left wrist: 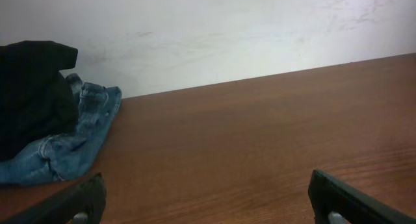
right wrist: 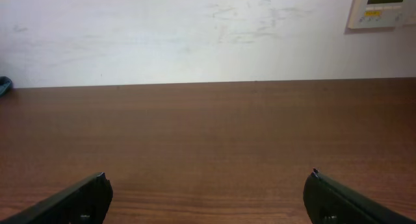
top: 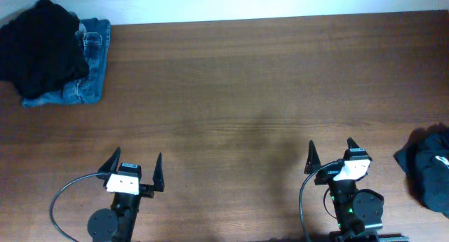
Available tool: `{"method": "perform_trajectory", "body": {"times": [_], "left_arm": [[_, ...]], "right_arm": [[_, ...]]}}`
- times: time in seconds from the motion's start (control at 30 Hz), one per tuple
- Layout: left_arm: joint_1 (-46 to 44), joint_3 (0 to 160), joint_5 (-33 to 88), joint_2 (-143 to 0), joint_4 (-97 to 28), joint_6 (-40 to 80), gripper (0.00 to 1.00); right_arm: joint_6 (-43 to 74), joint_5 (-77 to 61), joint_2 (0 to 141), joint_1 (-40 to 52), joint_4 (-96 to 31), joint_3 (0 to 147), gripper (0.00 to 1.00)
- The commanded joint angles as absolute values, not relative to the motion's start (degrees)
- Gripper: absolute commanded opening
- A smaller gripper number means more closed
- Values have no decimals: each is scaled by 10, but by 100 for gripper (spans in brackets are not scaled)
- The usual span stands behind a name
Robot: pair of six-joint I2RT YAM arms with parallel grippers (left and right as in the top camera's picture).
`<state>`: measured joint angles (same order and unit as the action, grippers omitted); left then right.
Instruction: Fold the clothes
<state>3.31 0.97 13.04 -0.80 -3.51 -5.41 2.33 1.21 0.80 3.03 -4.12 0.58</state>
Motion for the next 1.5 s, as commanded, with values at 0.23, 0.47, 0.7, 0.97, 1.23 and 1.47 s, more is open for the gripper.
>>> {"method": "perform_trajectory", "body": {"times": [0.23,0.47,0.7,0.97,1.23,1.47], "left_arm": [[30,6,126,-3,-35,-61,99],[30,6,126,-3,-35,-61,99],[30,6,126,-3,-35,-61,99],[30,6,126,-3,-35,-61,99],[30,6,126,-3,-35,-61,99],[30,6,126,-3,-35,-61,99]], "right_arm": [[19,20,2,26,-45,3,99],[19,19,2,26,-45,3,99],[19,20,2,26,-45,3,99],[19,19,2,26,-45,3,99],[174,-171,3,26,-31,3,99],[271,-251,4,26,-26,3,99]]}}
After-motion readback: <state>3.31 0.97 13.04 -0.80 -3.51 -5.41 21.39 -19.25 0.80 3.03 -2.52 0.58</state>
